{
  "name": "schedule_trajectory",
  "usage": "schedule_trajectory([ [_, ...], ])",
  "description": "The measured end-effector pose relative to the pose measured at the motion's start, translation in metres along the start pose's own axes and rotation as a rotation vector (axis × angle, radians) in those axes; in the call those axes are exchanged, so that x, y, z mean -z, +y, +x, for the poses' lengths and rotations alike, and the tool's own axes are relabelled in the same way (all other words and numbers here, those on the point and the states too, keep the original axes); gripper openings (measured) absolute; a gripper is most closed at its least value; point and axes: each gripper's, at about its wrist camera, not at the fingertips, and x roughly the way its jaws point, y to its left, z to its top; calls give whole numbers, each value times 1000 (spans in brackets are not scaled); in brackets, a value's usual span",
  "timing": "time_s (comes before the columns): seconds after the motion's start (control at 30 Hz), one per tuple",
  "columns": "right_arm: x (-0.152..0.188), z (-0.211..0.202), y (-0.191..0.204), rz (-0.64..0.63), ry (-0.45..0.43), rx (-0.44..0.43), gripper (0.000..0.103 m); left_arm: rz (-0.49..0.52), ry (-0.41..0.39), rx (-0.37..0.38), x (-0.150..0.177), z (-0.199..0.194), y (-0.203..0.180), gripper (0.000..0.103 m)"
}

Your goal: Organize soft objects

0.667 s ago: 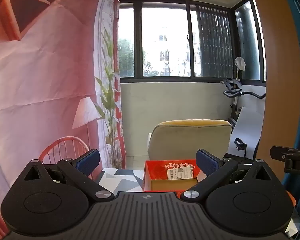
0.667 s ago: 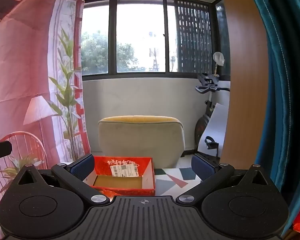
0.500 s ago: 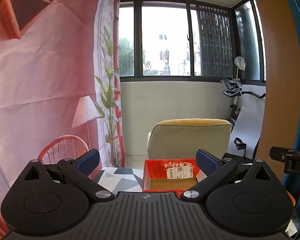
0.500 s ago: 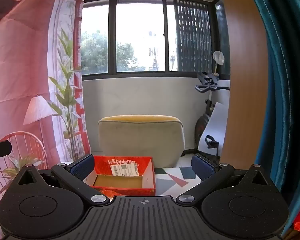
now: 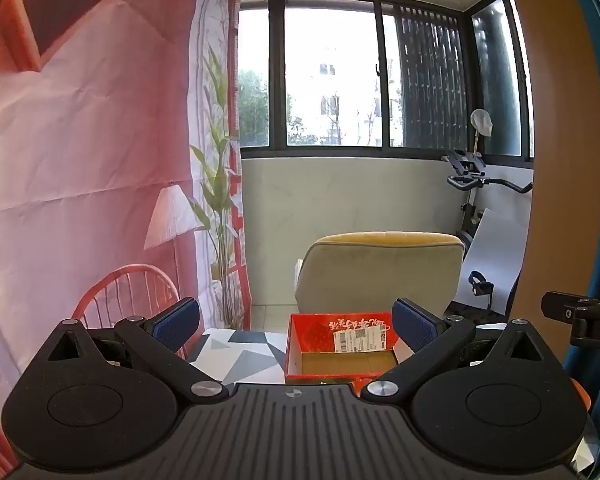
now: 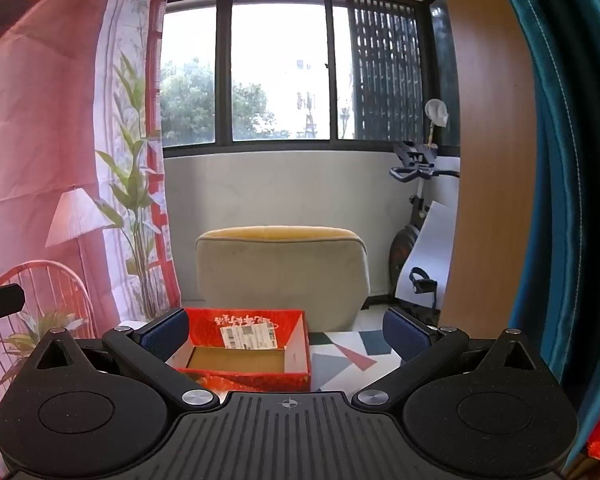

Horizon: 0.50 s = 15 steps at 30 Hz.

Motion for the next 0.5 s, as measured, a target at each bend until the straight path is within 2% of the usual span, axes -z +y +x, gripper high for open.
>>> schedule_trajectory([
  [0.5,1,2,-1,0,5,-1,103,-1,2,0,1,0,0,103],
])
